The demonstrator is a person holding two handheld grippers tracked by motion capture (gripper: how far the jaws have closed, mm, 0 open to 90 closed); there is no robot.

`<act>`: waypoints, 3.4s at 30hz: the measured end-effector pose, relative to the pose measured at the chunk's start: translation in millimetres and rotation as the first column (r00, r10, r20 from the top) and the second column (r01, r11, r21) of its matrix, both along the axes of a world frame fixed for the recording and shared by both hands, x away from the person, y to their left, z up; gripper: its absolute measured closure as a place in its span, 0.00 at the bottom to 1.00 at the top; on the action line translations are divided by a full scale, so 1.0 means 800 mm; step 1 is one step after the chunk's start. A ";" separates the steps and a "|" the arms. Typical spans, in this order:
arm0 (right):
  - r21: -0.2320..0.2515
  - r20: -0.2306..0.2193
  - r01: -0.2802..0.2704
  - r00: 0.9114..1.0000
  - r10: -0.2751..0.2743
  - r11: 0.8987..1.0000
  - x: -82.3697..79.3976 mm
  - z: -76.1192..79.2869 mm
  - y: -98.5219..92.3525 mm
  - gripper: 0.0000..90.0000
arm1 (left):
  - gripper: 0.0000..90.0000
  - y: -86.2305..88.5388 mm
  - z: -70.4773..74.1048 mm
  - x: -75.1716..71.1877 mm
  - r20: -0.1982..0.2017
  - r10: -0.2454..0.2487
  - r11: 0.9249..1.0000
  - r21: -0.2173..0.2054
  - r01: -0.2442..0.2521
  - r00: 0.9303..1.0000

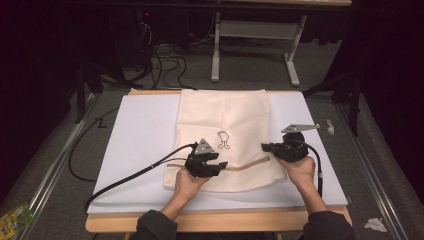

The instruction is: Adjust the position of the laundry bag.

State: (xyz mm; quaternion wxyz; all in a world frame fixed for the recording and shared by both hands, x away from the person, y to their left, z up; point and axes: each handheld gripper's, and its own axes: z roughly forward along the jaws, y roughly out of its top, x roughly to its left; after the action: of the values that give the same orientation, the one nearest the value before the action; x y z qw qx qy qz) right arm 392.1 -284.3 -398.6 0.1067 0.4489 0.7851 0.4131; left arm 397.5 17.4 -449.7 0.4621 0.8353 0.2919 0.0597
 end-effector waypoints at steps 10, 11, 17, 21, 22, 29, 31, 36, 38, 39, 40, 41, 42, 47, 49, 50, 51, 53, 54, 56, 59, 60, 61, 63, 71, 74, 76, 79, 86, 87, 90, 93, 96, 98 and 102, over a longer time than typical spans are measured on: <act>-0.017 0.006 -0.010 1.000 0.010 1.000 0.005 0.007 0.011 0.98 | 0.55 -0.015 0.018 0.004 -0.023 -0.033 0.999 -0.018 0.033 0.999; -0.021 0.010 -0.016 1.000 0.016 1.000 0.006 0.011 0.016 0.98 | 0.55 -0.018 0.021 0.004 -0.029 -0.035 0.998 -0.043 0.034 0.999; -0.031 0.014 -0.030 0.999 0.030 0.999 0.010 0.016 0.023 0.98 | 0.58 -0.020 0.018 0.001 -0.046 -0.052 0.996 -0.076 0.049 0.998; -0.032 0.014 -0.037 0.999 0.037 0.999 0.012 0.018 0.027 0.98 | 0.60 -0.023 0.016 -0.001 -0.045 -0.068 0.993 -0.099 0.063 0.997; -0.032 0.008 -0.040 0.999 0.040 0.999 0.012 0.018 0.029 0.98 | 0.60 -0.026 0.013 -0.001 -0.059 -0.072 0.992 -0.113 0.065 0.996; -0.018 0.011 -0.052 0.999 0.052 0.998 0.012 0.015 0.033 0.98 | 0.57 -0.038 0.014 -0.007 -0.008 -0.087 0.993 -0.079 0.086 0.996; -0.011 0.007 -0.056 0.998 0.057 0.998 0.013 0.012 0.034 0.98 | 0.58 -0.040 0.014 -0.007 -0.015 -0.087 0.993 -0.085 0.085 0.996; 0.031 0.001 -0.066 0.998 0.066 0.997 0.013 0.008 0.034 0.98 | 0.61 -0.051 0.017 -0.009 -0.012 -0.121 0.991 -0.067 0.120 0.993; 0.025 0.003 -0.070 0.998 0.070 0.997 0.013 0.005 0.035 0.98 | 0.62 -0.056 0.019 -0.008 -0.006 -0.128 0.989 -0.075 0.127 0.992; 0.025 0.002 -0.071 0.997 0.071 0.997 0.013 0.005 0.035 0.98 | 0.63 -0.059 0.019 -0.008 -0.008 -0.128 0.989 -0.077 0.127 0.992; 0.027 0.002 -0.070 0.998 0.070 0.997 0.013 0.005 0.035 0.98 | 0.63 -0.062 0.019 -0.007 -0.013 -0.130 0.988 -0.081 0.128 0.991; 0.027 0.002 -0.070 0.998 0.070 0.997 0.013 0.005 0.035 0.98 | 0.64 -0.062 0.019 -0.007 -0.013 -0.130 0.988 -0.081 0.128 0.991; 0.026 0.006 -0.071 0.997 0.071 0.997 0.012 0.006 0.036 0.98 | 0.65 -0.068 0.018 -0.008 -0.014 -0.133 0.988 -0.084 0.132 0.991; 0.022 0.009 -0.072 0.997 0.072 0.997 0.010 0.003 0.038 0.98 | 0.70 -0.072 0.014 -0.006 -0.011 -0.129 0.987 -0.094 0.127 0.992; 0.027 0.006 -0.069 0.998 0.069 0.997 0.010 0.002 0.038 0.98 | 0.70 -0.073 0.014 -0.005 -0.008 -0.127 0.988 -0.092 0.126 0.992; 0.033 0.010 -0.066 0.998 0.066 0.997 0.010 0.000 0.038 0.98 | 0.71 -0.073 0.013 -0.004 -0.013 -0.125 0.988 -0.090 0.123 0.992; 0.033 0.009 -0.065 0.998 0.065 0.997 0.010 0.000 0.038 0.98 | 0.71 -0.073 0.013 -0.004 -0.014 -0.126 0.988 -0.092 0.124 0.992; 0.031 0.010 -0.068 0.998 0.068 0.997 0.010 0.000 0.039 0.98 | 0.72 -0.074 0.015 -0.005 -0.011 -0.129 0.988 -0.092 0.128 0.992; 0.030 0.014 -0.071 0.997 0.071 0.997 0.010 0.000 0.039 0.98 | 0.72 -0.074 0.016 -0.005 -0.006 -0.130 0.987 -0.095 0.129 0.991; 0.031 0.008 -0.069 0.998 0.069 0.997 0.010 0.000 0.041 0.98 | 0.73 -0.075 0.017 -0.007 0.002 -0.135 0.986 -0.098 0.135 0.991; 0.029 0.009 -0.072 0.997 0.071 0.997 0.011 -0.001 0.043 0.98 | 0.74 -0.077 0.018 -0.008 0.014 -0.132 0.987 -0.094 0.133 0.991; 0.029 0.008 -0.071 0.997 0.071 0.997 0.011 0.000 0.044 0.98 | 0.74 -0.078 0.017 -0.007 0.010 -0.131 0.986 -0.103 0.132 0.991; 0.028 0.008 -0.072 0.997 0.071 0.997 0.011 0.000 0.044 0.98 | 0.75 -0.079 0.017 -0.007 0.006 -0.132 0.986 -0.104 0.132 0.991; 0.026 0.008 -0.073 0.997 0.073 0.997 0.011 0.000 0.046 0.98 | 0.75 -0.081 0.015 -0.008 0.000 -0.139 0.985 -0.108 0.138 0.990; 0.027 0.003 -0.076 0.997 0.076 0.997 0.011 -0.001 0.049 0.98 | 0.79 -0.084 0.012 -0.007 -0.004 -0.144 0.984 -0.108 0.143 0.990; 0.023 0.006 -0.082 0.997 0.082 0.996 0.011 0.000 0.050 0.98 | 0.83 -0.084 0.013 -0.007 -0.002 -0.139 0.984 -0.113 0.138 0.990; 0.025 0.004 -0.081 0.997 0.081 0.996 0.010 0.000 0.051 0.98 | 0.85 -0.084 0.013 -0.006 -0.002 -0.139 0.984 -0.114 0.138 0.990; 0.025 0.005 -0.085 0.996 0.085 0.996 0.010 -0.001 0.051 0.98 | 0.89 -0.084 0.011 -0.006 0.008 -0.139 0.985 -0.102 0.139 0.990; 0.012 0.004 -0.090 0.996 0.090 0.996 0.010 -0.002 0.049 0.98 | 0.96 -0.084 0.009 -0.008 0.008 -0.150 0.983 -0.106 0.150 0.989; 0.012 0.004 -0.090 0.996 0.090 0.996 0.010 -0.002 0.049 0.98 | 0.96 -0.084 0.009 -0.008 0.008 -0.150 0.983 -0.106 0.150 0.989; 0.008 0.006 -0.083 0.997 0.083 0.997 0.007 -0.002 0.046 0.98 | 0.96 -0.082 0.011 -0.010 0.017 -0.160 0.983 -0.092 0.160 0.987; 0.010 0.007 -0.082 0.997 0.082 0.997 0.007 -0.003 0.047 0.98 | 0.97 -0.080 0.012 -0.011 0.022 -0.158 0.983 -0.087 0.160 0.987; 0.006 0.014 -0.089 0.996 0.089 0.996 0.007 -0.003 0.048 0.98 | 0.97 -0.076 0.013 -0.013 0.030 -0.153 0.984 -0.085 0.155 0.988; 0.006 0.013 -0.089 0.996 0.089 0.996 0.007 -0.003 0.048 0.98 | 0.97 -0.073 0.013 -0.014 0.032 -0.151 0.985 -0.084 0.153 0.988; 0.004 0.009 -0.089 0.996 0.089 0.996 0.006 -0.004 0.048 0.98 | 0.97 -0.069 0.016 -0.016 0.037 -0.150 0.985 -0.077 0.153 0.988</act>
State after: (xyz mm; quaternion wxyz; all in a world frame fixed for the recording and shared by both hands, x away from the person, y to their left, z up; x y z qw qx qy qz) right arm 397.3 -245.8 -402.1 0.0907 0.4117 0.8030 0.4212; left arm 384.8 -37.7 -436.9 0.5025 0.8351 0.2224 0.0259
